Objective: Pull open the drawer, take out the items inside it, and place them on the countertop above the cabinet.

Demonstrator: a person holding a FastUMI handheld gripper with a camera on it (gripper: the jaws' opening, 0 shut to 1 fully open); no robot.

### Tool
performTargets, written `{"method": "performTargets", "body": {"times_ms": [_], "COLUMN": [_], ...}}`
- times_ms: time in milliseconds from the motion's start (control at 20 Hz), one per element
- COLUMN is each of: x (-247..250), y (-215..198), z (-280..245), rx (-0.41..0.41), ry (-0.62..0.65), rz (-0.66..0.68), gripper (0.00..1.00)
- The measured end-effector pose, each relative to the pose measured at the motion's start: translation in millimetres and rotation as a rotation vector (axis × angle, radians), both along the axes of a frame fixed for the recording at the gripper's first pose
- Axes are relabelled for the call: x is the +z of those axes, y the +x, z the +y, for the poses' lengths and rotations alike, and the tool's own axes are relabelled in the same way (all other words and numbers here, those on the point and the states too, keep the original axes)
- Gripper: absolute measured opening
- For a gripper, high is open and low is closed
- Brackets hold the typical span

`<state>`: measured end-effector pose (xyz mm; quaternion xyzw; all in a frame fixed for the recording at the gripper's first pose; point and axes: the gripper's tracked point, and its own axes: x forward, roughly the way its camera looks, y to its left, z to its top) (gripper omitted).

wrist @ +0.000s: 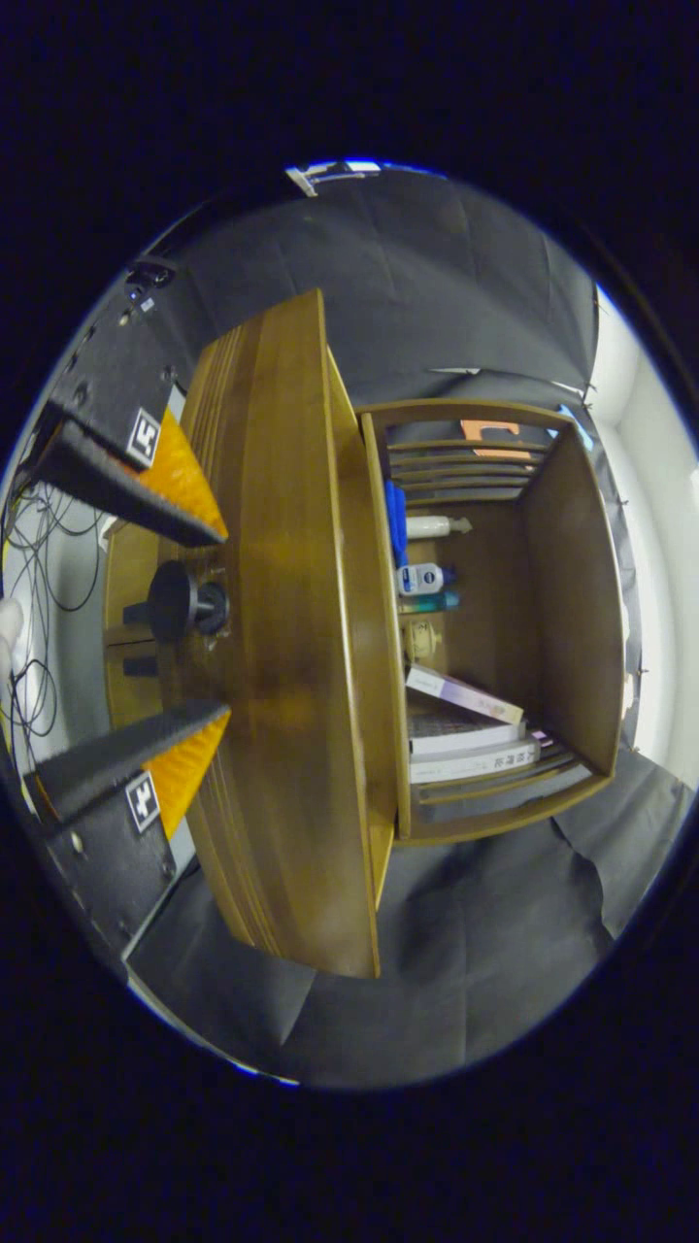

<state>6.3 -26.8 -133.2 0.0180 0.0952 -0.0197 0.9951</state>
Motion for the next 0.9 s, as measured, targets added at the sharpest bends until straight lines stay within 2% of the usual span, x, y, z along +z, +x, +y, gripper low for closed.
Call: {"method": "performTargets", "body": {"times_ms": [50, 200, 350, 650, 800, 900], "x": [12.8, 62.1, 126.1, 214.4, 230.2, 227.6], "y": [-10.0, -25.9, -22.2, 33.8, 74.5, 99.3], "z": [-5.7, -23.2, -36.2, -25.8, -15.4, -0.8], "rx": [0.001, -0.009, -0.018, 0.009, 0.008, 0.040], "ry": [0.007, 0.002, -0.013, -0.023, -0.080, -0.101], "rz": [-0.009, -0.048, -0.074, -0.038, 0.032, 0.107], "gripper": [1.00, 1.00, 1.00, 0.99, 0.99, 1.00]}}
